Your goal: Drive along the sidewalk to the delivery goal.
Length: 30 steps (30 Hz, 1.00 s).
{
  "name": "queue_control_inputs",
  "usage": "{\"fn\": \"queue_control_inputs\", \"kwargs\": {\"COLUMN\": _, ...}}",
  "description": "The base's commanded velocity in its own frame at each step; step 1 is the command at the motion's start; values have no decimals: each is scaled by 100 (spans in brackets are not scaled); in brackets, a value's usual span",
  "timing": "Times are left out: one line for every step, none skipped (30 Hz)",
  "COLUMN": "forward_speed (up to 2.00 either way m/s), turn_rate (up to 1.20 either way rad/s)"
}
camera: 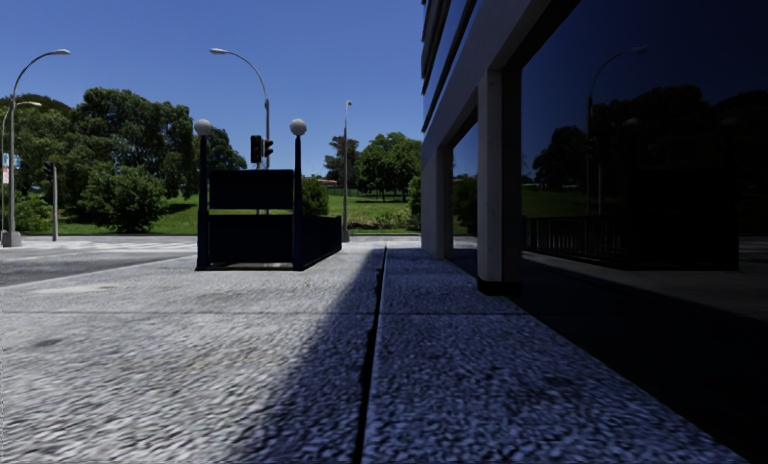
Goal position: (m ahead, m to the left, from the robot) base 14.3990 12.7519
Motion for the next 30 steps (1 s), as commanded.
{"fn": "queue_control_inputs", "kwargs": {"forward_speed": 200, "turn_rate": 0}}
{"fn": "queue_control_inputs", "kwargs": {"forward_speed": 200, "turn_rate": 0}}
{"fn": "queue_control_inputs", "kwargs": {"forward_speed": 200, "turn_rate": 0}}
{"fn": "queue_control_inputs", "kwargs": {"forward_speed": 200, "turn_rate": 0}}
{"fn": "queue_control_inputs", "kwargs": {"forward_speed": 200, "turn_rate": 0}}
{"fn": "queue_control_inputs", "kwargs": {"forward_speed": 200, "turn_rate": 0}}
{"fn": "queue_control_inputs", "kwargs": {"forward_speed": 200, "turn_rate": 0}}
{"fn": "queue_control_inputs", "kwargs": {"forward_speed": 200, "turn_rate": 0}}
{"fn": "queue_control_inputs", "kwargs": {"forward_speed": 200, "turn_rate": 0}}
{"fn": "queue_control_inputs", "kwargs": {"forward_speed": 200, "turn_rate": 0}}
{"fn": "queue_control_inputs", "kwargs": {"forward_speed": 200, "turn_rate": 0}}
{"fn": "queue_control_inputs", "kwargs": {"forward_speed": 200, "turn_rate": 0}}
{"fn": "queue_control_inputs", "kwargs": {"forward_speed": 200, "turn_rate": 0}}
{"fn": "queue_control_inputs", "kwargs": {"forward_speed": 200, "turn_rate": 0}}
{"fn": "queue_control_inputs", "kwargs": {"forward_speed": 200, "turn_rate": 0}}
{"fn": "queue_control_inputs", "kwargs": {"forward_speed": 200, "turn_rate": 0}}
{"fn": "queue_control_inputs", "kwargs": {"forward_speed": 200, "turn_rate": 0}}
{"fn": "queue_control_inputs", "kwargs": {"forward_speed": 200, "turn_rate": 0}}
{"fn": "queue_control_inputs", "kwargs": {"forward_speed": 200, "turn_rate": 0}}
{"fn": "queue_control_inputs", "kwargs": {"forward_speed": 200, "turn_rate": 0}}
{"fn": "queue_control_inputs", "kwargs": {"forward_speed": 200, "turn_rate": 0}}
{"fn": "queue_control_inputs", "kwargs": {"forward_speed": 200, "turn_rate": 0}}
{"fn": "queue_control_inputs", "kwargs": {"forward_speed": 200, "turn_rate": 0}}
{"fn": "queue_control_inputs", "kwargs": {"forward_speed": 200, "turn_rate": 0}}
{"fn": "queue_control_inputs", "kwargs": {"forward_speed": 200, "turn_rate": 0}}
{"fn": "queue_control_inputs", "kwargs": {"forward_speed": 200, "turn_rate": 0}}
{"fn": "queue_control_inputs", "kwargs": {"forward_speed": 200, "turn_rate": 0}}
{"fn": "queue_control_inputs", "kwargs": {"forward_speed": 200, "turn_rate": 0}}
{"fn": "queue_control_inputs", "kwargs": {"forward_speed": 200, "turn_rate": 0}}
{"fn": "queue_control_inputs", "kwargs": {"forward_speed": 200, "turn_rate": 0}}
